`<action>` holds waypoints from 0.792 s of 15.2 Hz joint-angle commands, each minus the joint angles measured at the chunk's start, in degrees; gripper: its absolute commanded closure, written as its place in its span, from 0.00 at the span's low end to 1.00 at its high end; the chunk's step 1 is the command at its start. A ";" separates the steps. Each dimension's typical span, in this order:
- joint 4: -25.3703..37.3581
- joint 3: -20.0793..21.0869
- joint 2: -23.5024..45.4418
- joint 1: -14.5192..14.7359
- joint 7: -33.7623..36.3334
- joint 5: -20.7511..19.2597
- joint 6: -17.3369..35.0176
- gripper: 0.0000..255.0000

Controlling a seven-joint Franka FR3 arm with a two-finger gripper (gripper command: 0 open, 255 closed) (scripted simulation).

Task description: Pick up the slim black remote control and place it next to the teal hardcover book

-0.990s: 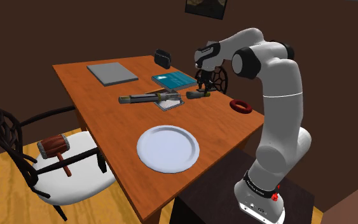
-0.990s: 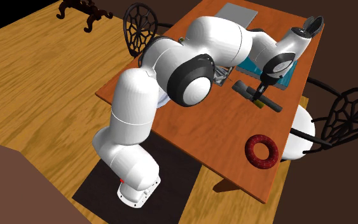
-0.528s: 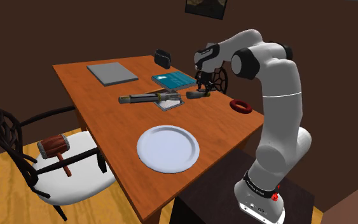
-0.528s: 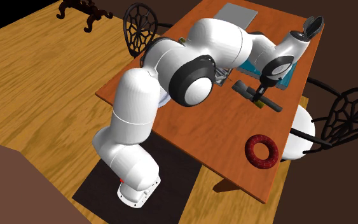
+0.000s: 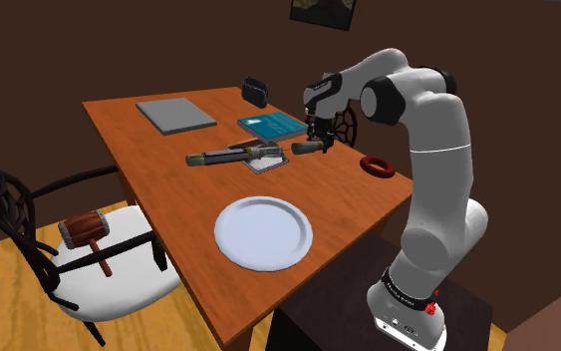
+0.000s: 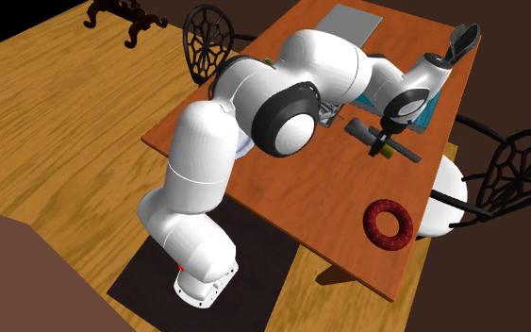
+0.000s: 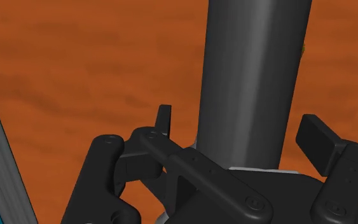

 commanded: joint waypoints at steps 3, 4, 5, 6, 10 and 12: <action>3.33 -0.58 -1.76 0.08 0.68 -0.99 -4.96 0.00; 4.19 -0.71 -2.22 0.11 0.84 -1.23 -6.24 0.00; 4.19 -0.72 -2.22 0.11 0.84 -1.23 -6.24 0.00; 4.18 -0.72 -2.23 0.11 0.84 -1.24 -6.24 0.00; 4.19 -0.72 -2.22 0.11 0.84 -1.23 -6.24 0.00; 4.19 -0.72 -2.22 0.11 0.84 -1.23 -6.23 0.00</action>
